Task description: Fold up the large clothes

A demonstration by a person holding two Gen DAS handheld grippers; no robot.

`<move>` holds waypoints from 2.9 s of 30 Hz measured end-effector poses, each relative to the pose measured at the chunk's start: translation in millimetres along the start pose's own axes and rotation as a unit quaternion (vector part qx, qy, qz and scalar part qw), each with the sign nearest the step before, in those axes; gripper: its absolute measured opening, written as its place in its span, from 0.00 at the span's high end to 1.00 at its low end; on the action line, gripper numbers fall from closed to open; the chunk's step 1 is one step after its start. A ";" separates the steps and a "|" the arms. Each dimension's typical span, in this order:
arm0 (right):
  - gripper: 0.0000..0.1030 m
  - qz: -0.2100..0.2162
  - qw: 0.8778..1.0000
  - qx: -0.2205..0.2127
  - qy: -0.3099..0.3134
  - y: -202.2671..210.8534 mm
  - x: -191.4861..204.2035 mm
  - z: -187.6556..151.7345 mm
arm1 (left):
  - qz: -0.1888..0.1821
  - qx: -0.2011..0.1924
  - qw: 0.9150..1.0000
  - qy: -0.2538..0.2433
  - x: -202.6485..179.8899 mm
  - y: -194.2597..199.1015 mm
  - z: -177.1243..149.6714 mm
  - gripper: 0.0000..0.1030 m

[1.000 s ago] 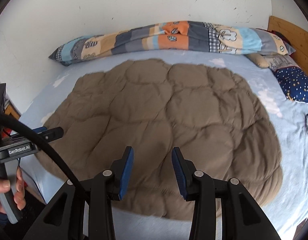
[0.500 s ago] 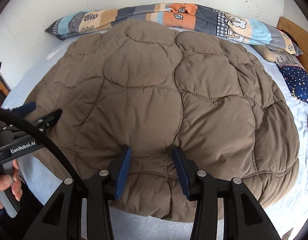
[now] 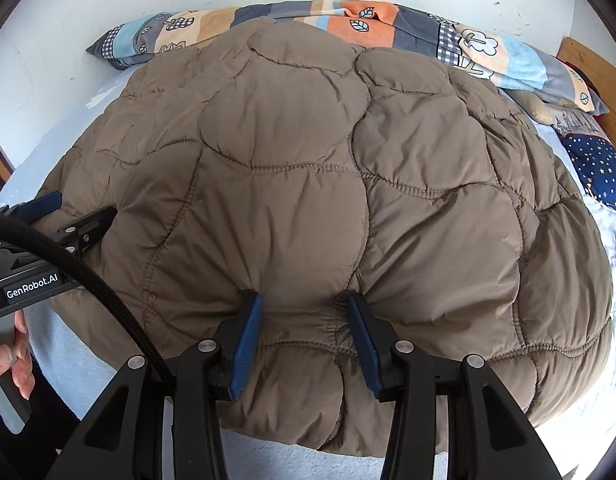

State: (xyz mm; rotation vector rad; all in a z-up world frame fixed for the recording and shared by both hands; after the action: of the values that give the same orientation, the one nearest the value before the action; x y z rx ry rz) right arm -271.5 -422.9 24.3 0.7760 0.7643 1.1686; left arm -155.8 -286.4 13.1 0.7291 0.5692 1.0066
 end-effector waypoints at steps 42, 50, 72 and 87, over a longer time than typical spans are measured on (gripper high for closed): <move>0.47 -0.016 0.971 -0.103 -0.215 61.0 -183.8 30.6 | -0.033 0.023 0.998 0.041 0.1 -24.1 151.5 0.06; 0.47 0.005 0.964 -0.090 -0.250 13.0 -252.2 65.8 | 0.006 0.097 0.994 0.057 7.9 -110.5 186.1 0.09; 0.47 0.004 0.975 -0.073 -0.212 1.0 -247.7 106.1 | -0.062 0.021 0.991 0.115 26.4 -44.6 195.5 0.09; 0.41 0.050 0.985 -0.131 -0.100 75.8 -98.5 67.2 | -0.103 -0.036 0.992 0.070 22.8 77.9 63.5 0.09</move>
State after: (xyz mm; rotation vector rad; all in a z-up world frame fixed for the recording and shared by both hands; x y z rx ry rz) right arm -273.4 -511.1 134.6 0.7044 0.3982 1.2303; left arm -142.6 -257.0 111.0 0.5270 0.7122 0.8862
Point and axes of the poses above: each gripper's, at about its wrist camera, not at the fingertips, and y roughly against the way its jaws point, x to its left, z to its top, the point moved 4 cm from there along -y, roughly the way its jaws point, and after that the axes turned 15 degrees about y, right-handed, at the moved point
